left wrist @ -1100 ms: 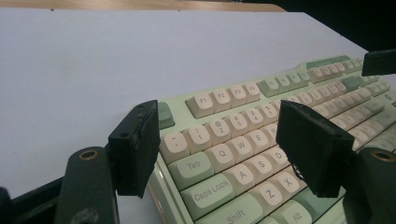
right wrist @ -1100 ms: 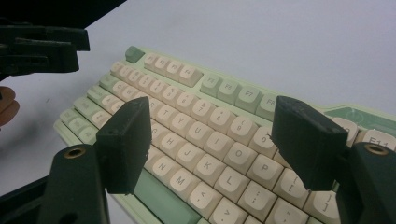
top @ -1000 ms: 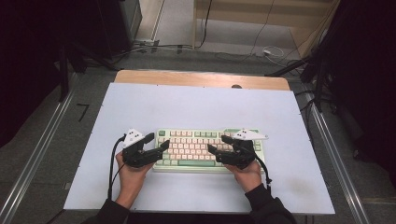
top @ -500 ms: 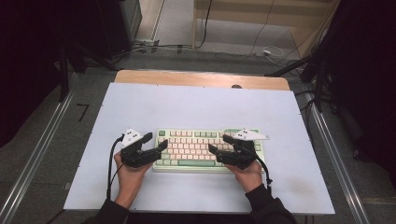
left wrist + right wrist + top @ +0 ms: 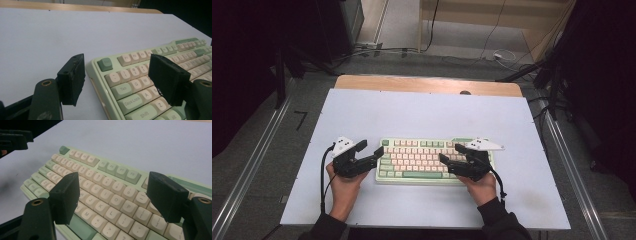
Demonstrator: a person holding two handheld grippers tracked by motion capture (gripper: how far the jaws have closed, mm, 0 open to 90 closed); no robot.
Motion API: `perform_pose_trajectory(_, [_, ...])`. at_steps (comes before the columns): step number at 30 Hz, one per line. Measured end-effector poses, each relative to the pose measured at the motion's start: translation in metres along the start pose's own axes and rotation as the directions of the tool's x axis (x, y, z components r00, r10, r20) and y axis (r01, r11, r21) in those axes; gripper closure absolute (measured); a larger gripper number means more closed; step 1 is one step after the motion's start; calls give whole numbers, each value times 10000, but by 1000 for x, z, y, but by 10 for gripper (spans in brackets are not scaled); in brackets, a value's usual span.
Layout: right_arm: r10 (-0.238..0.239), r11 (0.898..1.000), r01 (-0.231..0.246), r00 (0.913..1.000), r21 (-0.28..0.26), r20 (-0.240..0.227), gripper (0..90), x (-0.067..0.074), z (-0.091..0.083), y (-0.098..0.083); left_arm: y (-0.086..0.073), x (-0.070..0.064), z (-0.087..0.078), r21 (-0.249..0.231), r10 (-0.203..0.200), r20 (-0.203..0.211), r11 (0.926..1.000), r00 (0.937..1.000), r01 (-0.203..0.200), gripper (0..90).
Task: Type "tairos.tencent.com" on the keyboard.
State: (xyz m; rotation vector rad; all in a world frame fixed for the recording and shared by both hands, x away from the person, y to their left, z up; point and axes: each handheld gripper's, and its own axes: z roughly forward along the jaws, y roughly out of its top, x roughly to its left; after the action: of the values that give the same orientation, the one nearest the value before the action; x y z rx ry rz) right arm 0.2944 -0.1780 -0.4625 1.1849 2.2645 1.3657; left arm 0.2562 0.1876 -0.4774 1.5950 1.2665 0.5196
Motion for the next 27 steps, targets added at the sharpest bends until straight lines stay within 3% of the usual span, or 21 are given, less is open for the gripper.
perform_pose_trajectory(8, [253, 9994, -241, 9983, -238, 528, 249, -18, -14, -2, 0, 18, -12, -169, -265, -495, 9995, 9984, 257, 305])
perform_pose_trajectory(16, [400, 9986, -350, 9905, -397, 1317, 248, -39, -31, -9, -3, 30, -21, -74, -243, -881, 9997, 9958, 237, 304])
perform_pose_trajectory(21, [701, 9966, -608, 9801, -552, 1856, 246, -58, -46, -14, -4, 38, -25, 23, -239, -1257, 9997, 9918, 244, 305])
perform_pose_trajectory(27, [1058, 9934, -909, 9618, -699, 2525, 246, -81, -63, -24, -7, 49, -26, 252, -297, -1676, 9991, 9854, 344, 305])
